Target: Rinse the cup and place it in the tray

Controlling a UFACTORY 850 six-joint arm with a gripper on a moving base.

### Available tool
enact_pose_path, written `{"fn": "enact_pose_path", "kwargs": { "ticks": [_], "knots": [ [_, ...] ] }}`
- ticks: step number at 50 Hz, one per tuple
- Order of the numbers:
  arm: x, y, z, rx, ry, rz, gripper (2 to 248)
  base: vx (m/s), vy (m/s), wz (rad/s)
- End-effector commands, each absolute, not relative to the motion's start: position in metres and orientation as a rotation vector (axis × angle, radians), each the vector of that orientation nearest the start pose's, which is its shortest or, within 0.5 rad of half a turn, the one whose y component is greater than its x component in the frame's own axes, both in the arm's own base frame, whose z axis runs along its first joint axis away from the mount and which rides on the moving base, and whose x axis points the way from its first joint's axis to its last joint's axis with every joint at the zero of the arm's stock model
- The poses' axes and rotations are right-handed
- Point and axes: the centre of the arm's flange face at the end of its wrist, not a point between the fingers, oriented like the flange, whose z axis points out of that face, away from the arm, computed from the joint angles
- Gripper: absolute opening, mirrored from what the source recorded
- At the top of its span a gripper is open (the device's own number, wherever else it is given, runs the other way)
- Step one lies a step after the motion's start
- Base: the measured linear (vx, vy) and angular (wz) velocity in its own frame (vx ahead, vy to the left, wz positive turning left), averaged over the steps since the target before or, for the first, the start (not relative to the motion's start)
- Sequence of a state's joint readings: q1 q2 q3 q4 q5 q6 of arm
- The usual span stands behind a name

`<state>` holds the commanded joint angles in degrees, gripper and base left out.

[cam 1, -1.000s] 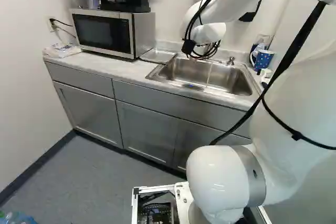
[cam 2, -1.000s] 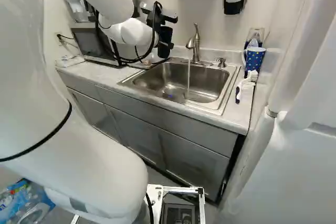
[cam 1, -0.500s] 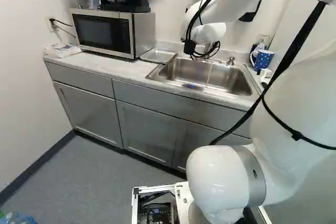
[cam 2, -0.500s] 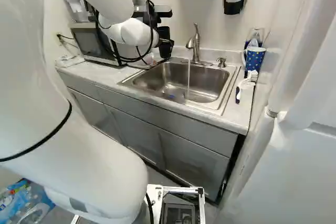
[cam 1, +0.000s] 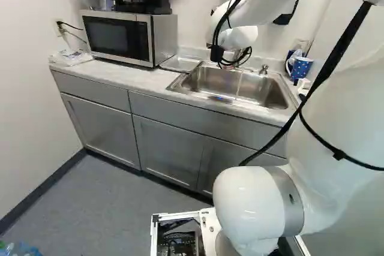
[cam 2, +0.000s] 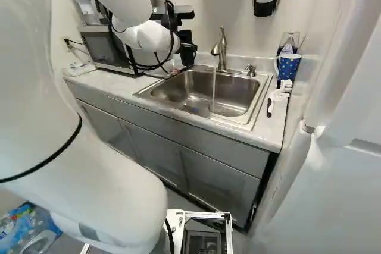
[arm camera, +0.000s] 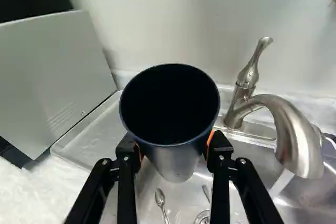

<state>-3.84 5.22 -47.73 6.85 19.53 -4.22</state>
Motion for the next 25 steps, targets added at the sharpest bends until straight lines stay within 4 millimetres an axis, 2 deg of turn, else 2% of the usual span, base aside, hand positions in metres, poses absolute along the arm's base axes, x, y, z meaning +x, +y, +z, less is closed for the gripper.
{"fn": "enact_pose_path", "kwargs": {
  "ticks": [10, 25],
  "knots": [
    [0.490, -0.025, 0.598, -2.543, 0.142, -1.897, 126, 0.000, 0.000, 0.000],
    [0.502, -0.003, 0.598, -2.525, 0.085, -1.880, 126, 0.000, 0.000, 0.000]
  ]
}}
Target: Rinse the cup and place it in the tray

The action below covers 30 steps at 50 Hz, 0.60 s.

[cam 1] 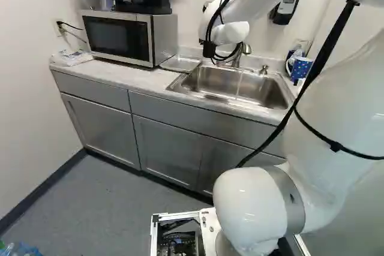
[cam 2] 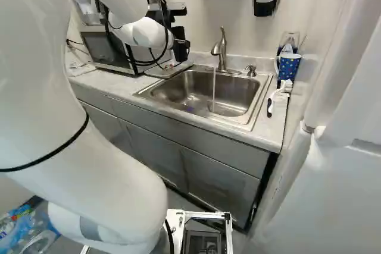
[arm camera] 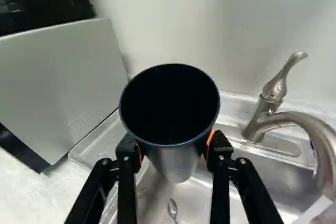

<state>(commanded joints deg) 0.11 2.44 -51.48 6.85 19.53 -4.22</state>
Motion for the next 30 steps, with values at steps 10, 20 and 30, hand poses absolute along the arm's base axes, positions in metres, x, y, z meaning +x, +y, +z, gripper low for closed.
{"fn": "enact_pose_path", "kwargs": {
  "ticks": [10, 20, 30],
  "knots": [
    [0.511, 0.012, 0.598, -2.512, 0.047, -1.870, 126, 0.000, 0.000, 0.000],
    [0.521, 0.027, 0.598, -2.499, 0.012, -1.859, 126, 0.000, 0.000, 0.000],
    [0.535, 0.041, 0.598, -2.487, -0.018, -1.851, 126, 0.000, 0.000, 0.000]
  ]
}}
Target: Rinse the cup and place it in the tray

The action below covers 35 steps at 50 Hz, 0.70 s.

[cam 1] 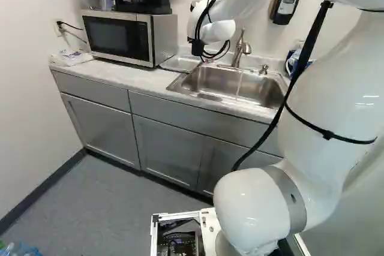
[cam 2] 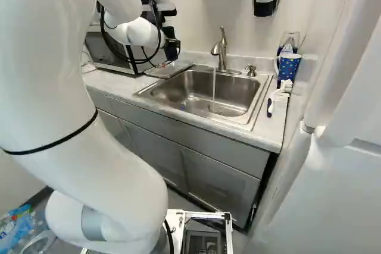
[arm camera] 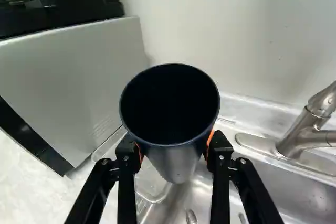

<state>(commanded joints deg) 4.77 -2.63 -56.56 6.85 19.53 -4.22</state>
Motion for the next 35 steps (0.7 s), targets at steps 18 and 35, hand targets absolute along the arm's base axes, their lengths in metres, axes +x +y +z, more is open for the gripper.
{"fn": "enact_pose_path", "kwargs": {
  "ticks": [18, 35],
  "knots": [
    [0.567, 0.064, 0.583, -2.492, -0.064, -1.810, 126, 0.000, 0.000, 0.000],
    [0.599, 0.086, 0.562, -2.503, -0.102, -1.768, 126, 0.000, 0.000, 0.000]
  ]
}}
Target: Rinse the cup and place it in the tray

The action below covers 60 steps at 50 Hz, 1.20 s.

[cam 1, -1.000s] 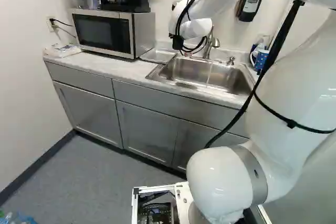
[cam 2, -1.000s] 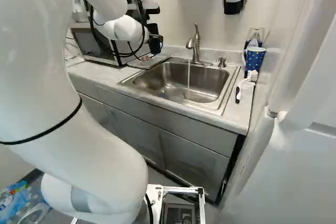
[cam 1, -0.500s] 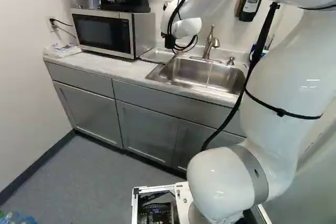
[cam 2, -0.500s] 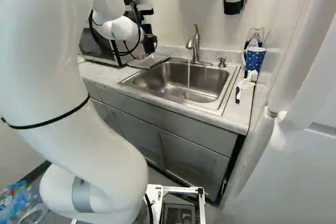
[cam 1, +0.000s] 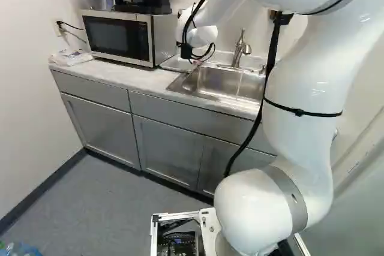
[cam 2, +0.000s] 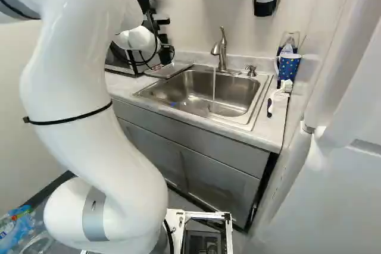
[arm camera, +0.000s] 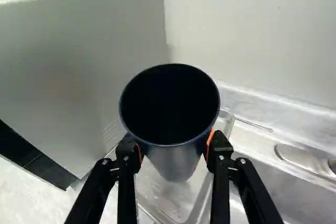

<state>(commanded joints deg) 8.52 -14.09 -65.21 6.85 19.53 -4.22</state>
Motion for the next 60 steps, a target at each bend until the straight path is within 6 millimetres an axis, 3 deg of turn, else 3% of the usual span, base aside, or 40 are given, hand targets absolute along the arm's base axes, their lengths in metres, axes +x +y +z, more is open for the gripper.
{"fn": "enact_pose_path", "kwargs": {
  "ticks": [11, 36, 60],
  "knots": [
    [0.614, 0.093, 0.548, -2.515, -0.112, -1.745, 126, 0.000, 0.000, 0.000],
    [0.618, 0.094, 0.519, -2.560, -0.116, -1.686, 126, 0.000, 0.000, 0.000],
    [0.618, 0.094, 0.519, -2.560, -0.116, -1.686, 126, 0.000, 0.000, 0.000]
  ]
}}
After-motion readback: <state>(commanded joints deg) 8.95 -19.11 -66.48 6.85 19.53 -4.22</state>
